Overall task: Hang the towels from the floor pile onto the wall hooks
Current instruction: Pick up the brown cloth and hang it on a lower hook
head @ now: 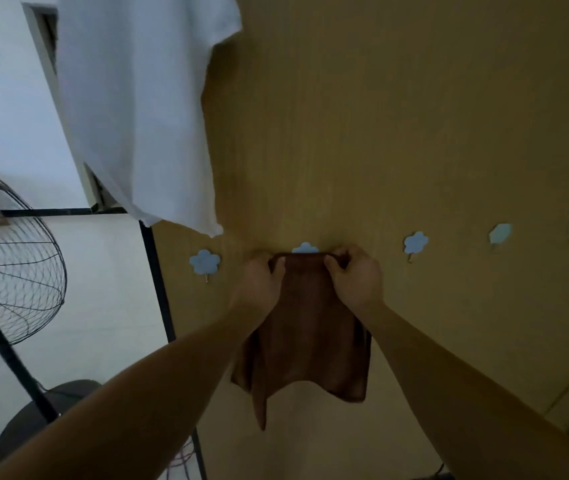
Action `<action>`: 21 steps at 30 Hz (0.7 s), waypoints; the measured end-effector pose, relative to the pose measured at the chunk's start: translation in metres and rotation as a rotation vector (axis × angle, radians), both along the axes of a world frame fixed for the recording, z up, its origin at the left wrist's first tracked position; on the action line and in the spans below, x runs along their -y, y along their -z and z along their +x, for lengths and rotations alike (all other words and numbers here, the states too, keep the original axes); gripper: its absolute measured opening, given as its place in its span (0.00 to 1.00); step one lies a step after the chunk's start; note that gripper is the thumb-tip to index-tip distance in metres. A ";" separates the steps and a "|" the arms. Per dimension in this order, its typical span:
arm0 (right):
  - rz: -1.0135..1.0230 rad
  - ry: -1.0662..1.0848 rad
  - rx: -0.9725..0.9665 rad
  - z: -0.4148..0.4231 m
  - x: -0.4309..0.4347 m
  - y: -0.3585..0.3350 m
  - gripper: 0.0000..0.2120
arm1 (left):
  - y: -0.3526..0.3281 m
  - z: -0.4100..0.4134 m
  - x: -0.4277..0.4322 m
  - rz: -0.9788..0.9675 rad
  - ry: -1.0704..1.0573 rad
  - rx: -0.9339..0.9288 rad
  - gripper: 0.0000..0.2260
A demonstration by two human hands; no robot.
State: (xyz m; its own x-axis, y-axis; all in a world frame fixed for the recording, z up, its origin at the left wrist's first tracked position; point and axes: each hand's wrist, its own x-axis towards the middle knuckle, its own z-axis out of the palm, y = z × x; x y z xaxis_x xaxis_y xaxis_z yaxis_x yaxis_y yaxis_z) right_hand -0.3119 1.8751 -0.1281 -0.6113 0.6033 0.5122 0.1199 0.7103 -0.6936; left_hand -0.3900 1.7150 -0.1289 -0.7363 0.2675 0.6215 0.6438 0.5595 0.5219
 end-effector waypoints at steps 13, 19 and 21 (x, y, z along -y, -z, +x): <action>-0.243 -0.165 0.227 -0.018 -0.006 0.046 0.11 | 0.042 -0.001 -0.031 0.061 0.004 0.777 0.14; 0.113 -0.014 0.453 -0.013 -0.008 0.037 0.20 | 0.024 0.001 -0.029 -0.206 -0.086 0.756 0.14; 0.315 0.092 0.368 -0.007 -0.004 0.043 0.20 | 0.028 0.012 -0.032 -0.482 -0.273 0.451 0.16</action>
